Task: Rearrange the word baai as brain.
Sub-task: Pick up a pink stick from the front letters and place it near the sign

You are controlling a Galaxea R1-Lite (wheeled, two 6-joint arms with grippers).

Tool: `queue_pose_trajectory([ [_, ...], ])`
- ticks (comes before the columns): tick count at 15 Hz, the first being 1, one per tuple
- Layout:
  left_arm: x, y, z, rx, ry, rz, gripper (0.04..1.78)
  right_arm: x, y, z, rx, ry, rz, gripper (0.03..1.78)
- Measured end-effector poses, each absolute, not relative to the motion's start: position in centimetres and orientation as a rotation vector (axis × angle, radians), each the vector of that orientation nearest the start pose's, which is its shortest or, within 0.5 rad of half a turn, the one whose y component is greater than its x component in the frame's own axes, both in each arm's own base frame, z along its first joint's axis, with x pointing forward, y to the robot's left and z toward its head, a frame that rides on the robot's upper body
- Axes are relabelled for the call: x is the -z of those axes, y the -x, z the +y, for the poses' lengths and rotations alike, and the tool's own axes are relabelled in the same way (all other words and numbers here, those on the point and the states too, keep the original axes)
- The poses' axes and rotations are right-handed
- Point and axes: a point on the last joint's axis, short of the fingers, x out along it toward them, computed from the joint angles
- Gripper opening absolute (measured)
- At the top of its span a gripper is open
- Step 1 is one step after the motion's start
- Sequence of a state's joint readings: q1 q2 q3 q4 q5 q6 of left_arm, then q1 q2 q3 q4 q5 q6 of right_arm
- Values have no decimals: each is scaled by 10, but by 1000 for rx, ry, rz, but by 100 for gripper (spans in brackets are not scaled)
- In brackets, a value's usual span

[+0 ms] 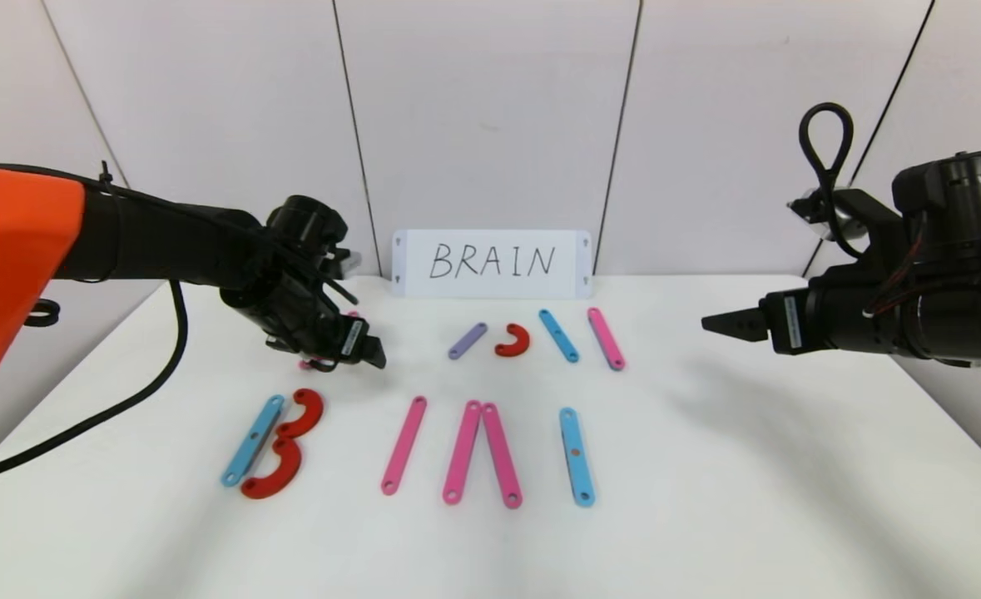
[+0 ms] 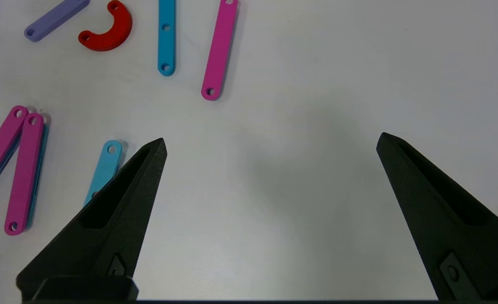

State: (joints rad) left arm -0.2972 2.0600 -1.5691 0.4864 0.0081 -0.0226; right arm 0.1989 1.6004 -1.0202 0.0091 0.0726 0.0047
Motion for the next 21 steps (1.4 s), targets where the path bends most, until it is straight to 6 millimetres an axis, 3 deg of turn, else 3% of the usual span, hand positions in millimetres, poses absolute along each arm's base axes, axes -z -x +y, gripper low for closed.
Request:
queue_pose_trajectory([
  [4,-163,-336,-150,349,-179,1005,175,-210,-276,56,-260,32,591,174],
  [8,-156,-319,-167,384,-196,1038,175,-210,-276,56,-259,32,591,174],
  [21,-131,-307,-170,365,-177,1002,175,-211,-273,56,-262,33,590,174],
])
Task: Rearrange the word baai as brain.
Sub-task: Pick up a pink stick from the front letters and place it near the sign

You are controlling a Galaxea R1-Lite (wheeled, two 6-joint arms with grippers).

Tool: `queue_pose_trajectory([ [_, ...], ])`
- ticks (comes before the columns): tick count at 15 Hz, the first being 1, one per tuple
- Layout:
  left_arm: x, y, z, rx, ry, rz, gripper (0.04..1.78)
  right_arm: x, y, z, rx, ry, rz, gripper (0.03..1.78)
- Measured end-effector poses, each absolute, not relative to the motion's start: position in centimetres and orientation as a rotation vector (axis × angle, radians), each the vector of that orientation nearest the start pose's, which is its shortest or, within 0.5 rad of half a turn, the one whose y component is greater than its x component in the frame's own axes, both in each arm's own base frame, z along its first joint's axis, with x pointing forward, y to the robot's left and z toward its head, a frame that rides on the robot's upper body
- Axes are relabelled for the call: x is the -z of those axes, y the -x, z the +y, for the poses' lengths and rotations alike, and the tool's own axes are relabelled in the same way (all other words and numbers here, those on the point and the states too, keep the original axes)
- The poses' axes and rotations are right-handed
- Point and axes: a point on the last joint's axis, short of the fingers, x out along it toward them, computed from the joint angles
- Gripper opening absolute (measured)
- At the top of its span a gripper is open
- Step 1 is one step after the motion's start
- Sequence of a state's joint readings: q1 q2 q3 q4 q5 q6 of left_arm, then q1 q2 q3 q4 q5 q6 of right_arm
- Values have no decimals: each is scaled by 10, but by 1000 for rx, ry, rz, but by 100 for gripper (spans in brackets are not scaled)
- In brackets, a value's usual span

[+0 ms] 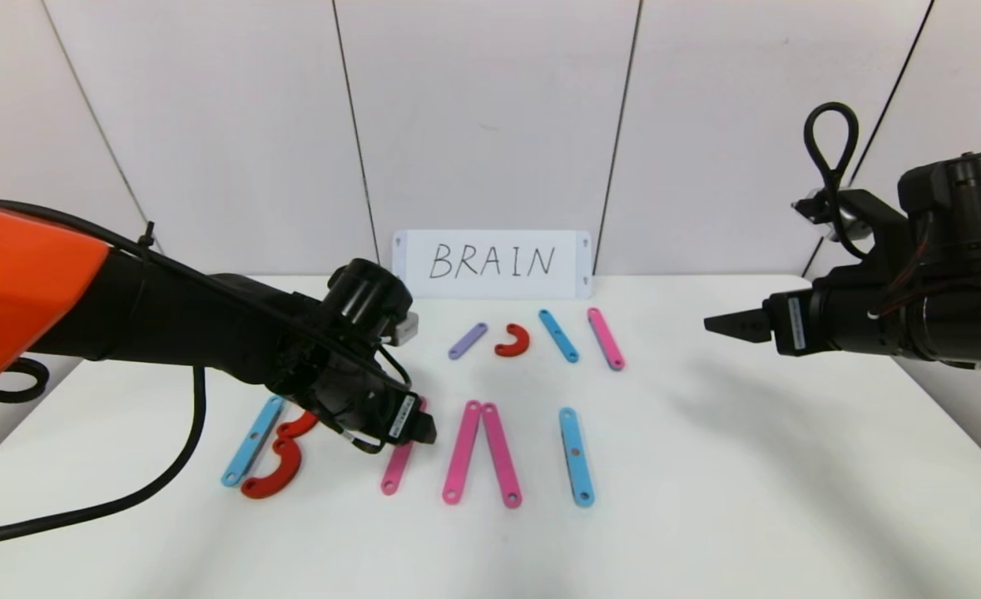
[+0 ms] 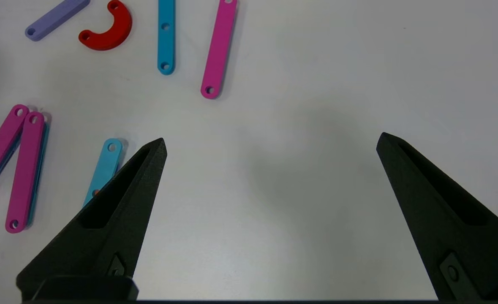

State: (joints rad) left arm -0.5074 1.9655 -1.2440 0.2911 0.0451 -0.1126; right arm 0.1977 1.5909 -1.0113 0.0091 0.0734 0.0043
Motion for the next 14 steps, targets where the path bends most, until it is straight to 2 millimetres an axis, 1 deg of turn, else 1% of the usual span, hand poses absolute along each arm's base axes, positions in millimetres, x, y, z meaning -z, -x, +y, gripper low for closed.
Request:
queue_pose_trajectory([
  [3,-127,-309,-171,362,-178,1012,173,-211,-273,56,-261,32,587,174],
  [4,-126,-310,-171,362,-180,1015,169,-211,-273,56,-261,32,587,174],
  [6,-122,-312,-172,359,-185,1022,152,-211,-273,56,-261,32,588,174],
  [8,-120,-313,-173,359,-186,1028,126,-211,-273,56,-261,32,588,174],
  [11,-116,-315,-172,354,-186,1036,69,-211,-272,56,-262,33,588,174],
  [12,-116,-315,-172,354,-187,1039,53,-211,-272,56,-261,32,588,174],
  [13,-115,-316,-173,354,-187,1039,39,-211,-272,56,-261,32,588,174],
  [14,-115,-316,-173,354,-187,1039,30,-211,-272,56,-261,32,588,174],
])
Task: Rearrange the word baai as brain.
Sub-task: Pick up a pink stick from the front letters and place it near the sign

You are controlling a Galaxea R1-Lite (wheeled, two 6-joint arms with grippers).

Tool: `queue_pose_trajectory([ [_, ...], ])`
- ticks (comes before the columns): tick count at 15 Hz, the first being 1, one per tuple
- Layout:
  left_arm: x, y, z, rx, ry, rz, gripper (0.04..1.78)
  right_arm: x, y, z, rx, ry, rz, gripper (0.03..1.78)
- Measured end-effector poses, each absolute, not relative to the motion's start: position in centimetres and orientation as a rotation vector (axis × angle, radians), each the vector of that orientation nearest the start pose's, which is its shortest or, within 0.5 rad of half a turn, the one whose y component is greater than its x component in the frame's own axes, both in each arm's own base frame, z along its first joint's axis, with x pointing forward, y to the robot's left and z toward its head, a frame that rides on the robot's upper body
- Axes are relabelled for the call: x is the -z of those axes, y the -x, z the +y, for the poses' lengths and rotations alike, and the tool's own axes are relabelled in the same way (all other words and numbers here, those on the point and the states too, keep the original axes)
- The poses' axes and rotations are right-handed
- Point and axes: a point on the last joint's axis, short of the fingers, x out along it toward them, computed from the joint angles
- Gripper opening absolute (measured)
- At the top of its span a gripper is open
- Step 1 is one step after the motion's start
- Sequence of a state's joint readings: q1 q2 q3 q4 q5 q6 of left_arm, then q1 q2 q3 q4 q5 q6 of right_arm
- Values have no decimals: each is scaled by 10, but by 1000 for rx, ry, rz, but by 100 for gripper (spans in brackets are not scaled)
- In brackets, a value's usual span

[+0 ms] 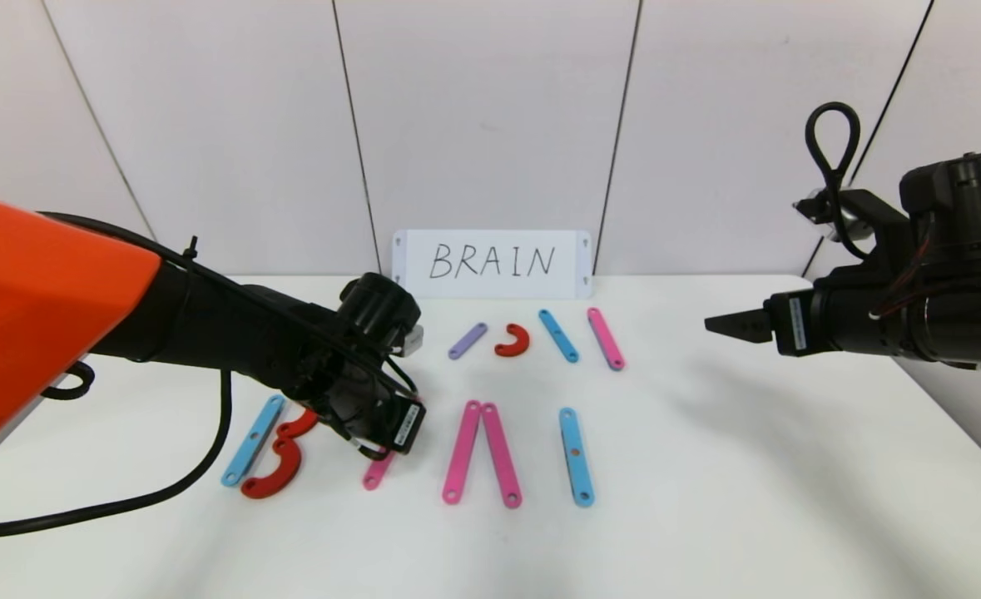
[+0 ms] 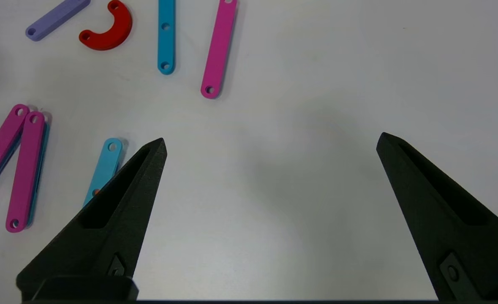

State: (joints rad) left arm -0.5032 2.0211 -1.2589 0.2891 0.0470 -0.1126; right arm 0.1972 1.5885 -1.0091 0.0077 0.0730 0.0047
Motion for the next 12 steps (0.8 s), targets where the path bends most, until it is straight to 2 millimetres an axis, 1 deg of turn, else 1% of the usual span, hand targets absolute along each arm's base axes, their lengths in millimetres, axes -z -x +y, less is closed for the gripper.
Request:
queue_pose_trajectory([
  [1,-115,-316,-173,354,-187,1039,27,-211,-272,56,-261,32,588,174],
  [4,-120,-314,-172,358,-184,1027,27,-211,-272,56,-261,33,586,174],
  [7,-138,-316,-172,372,-170,967,27,-212,-271,56,-260,33,584,174],
  [10,-162,-326,-176,382,-149,881,27,-213,-271,54,-256,30,579,174],
  [12,-180,-337,-183,390,-132,824,27,-215,-269,54,-254,28,573,174],
])
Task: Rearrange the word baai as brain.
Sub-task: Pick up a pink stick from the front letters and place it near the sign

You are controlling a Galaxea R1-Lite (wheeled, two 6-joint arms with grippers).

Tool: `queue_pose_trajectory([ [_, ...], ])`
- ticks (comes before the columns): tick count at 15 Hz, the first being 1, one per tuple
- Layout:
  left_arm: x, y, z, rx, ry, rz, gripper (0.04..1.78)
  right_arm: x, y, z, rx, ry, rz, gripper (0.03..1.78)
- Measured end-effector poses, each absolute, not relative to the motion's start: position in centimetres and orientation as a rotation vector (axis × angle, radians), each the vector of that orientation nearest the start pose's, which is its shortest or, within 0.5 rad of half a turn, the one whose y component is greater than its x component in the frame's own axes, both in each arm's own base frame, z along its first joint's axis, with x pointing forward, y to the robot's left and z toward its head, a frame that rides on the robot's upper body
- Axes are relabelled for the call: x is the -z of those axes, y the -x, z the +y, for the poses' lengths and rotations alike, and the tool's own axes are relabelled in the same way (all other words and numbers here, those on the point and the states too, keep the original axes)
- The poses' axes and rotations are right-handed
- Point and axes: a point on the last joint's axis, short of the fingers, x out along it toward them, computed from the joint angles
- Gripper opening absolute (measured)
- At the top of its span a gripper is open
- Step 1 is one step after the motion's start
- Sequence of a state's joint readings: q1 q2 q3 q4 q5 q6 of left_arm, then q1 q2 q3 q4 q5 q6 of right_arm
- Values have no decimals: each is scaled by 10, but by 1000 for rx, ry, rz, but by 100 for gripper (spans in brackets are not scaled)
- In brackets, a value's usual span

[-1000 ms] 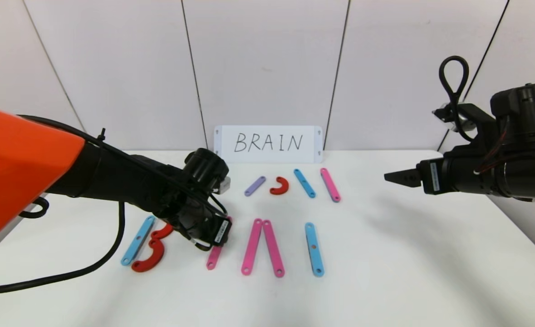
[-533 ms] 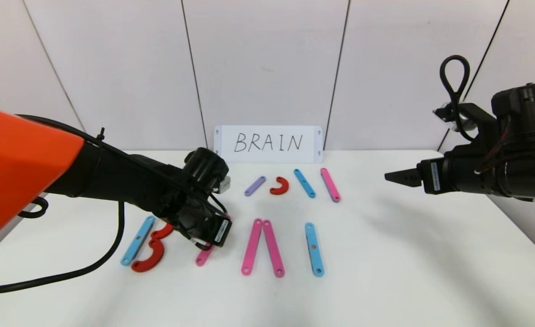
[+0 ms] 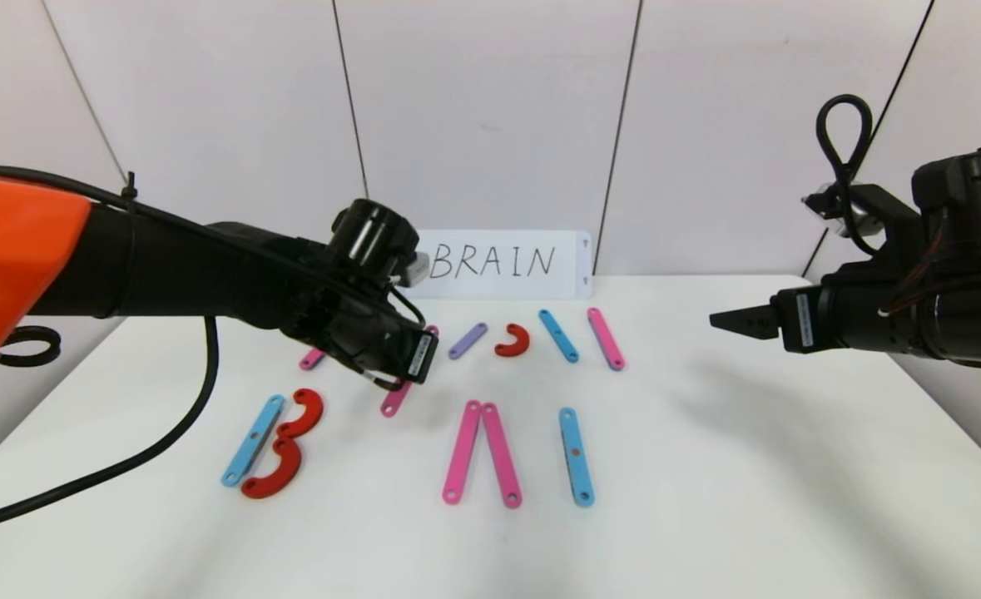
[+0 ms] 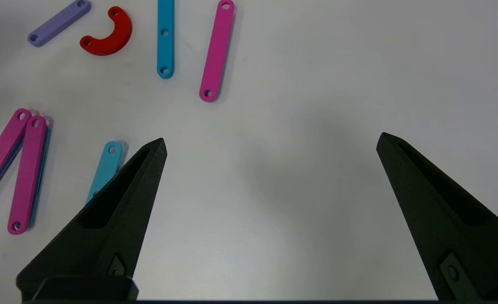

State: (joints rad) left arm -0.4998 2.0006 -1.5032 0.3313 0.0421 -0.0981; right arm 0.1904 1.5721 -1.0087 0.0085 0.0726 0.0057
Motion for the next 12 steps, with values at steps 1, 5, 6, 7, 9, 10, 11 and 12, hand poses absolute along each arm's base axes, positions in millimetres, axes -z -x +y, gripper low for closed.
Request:
queue_pose_trajectory([
  [1,-188,-343,-187,393,-124,806,27,-215,-269,53,-254,28,572,174],
  [5,-199,-365,-213,395,-73,816,27,-214,-267,53,-254,29,576,174],
  [6,-196,-369,-223,395,-58,834,27,-214,-267,53,-255,29,577,174],
  [7,-189,-371,-234,400,-52,850,27,-214,-267,53,-255,29,577,174],
  [9,-175,-374,-252,424,-57,856,27,-214,-267,53,-255,28,577,174],
  [10,-169,-375,-256,431,-63,863,27,-214,-267,53,-254,28,577,174],
  [11,-164,-376,-261,442,-63,860,27,-214,-267,53,-254,28,576,174],
  [12,-161,-378,-265,452,-62,851,27,-214,-267,53,-254,29,573,174],
])
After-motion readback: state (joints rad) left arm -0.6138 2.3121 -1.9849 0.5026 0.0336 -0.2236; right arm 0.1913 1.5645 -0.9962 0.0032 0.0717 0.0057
